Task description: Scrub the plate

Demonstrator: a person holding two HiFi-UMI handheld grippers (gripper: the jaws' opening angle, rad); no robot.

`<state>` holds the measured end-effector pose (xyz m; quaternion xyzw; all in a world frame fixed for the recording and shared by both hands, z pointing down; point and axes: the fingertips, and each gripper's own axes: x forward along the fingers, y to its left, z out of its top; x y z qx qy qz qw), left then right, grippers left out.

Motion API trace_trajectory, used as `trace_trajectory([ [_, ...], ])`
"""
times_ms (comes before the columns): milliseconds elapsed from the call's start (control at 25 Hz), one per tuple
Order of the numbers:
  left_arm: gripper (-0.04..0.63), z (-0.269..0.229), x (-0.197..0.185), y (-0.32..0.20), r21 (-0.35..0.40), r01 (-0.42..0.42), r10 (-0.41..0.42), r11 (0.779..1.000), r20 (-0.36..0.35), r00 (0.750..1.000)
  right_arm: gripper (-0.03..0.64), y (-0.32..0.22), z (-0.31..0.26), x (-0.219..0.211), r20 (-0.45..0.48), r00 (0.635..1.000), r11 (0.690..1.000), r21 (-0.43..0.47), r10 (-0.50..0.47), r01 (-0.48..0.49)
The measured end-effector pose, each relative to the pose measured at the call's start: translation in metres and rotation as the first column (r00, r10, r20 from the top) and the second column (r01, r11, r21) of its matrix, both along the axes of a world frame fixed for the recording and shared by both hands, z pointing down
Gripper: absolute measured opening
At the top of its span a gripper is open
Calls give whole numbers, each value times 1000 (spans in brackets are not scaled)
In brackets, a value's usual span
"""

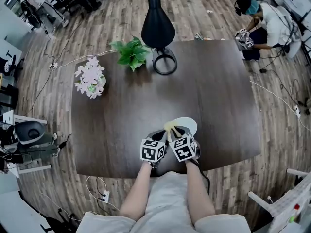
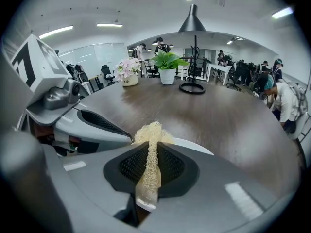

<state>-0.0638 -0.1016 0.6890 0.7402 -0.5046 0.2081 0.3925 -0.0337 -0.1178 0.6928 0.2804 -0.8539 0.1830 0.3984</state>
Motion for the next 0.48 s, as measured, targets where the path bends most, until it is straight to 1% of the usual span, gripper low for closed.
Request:
trace_trajectory([
  [200,0,9,5,4,-25,1,-1,1000,-5,1000,67,-3,3,4,2,1000,1000,-7,11,-11],
  [480,0,9,6,1,-21,-1,0,1000,-13,1000,69,-7,4,6,5,1000,1000,-2,20,-20],
])
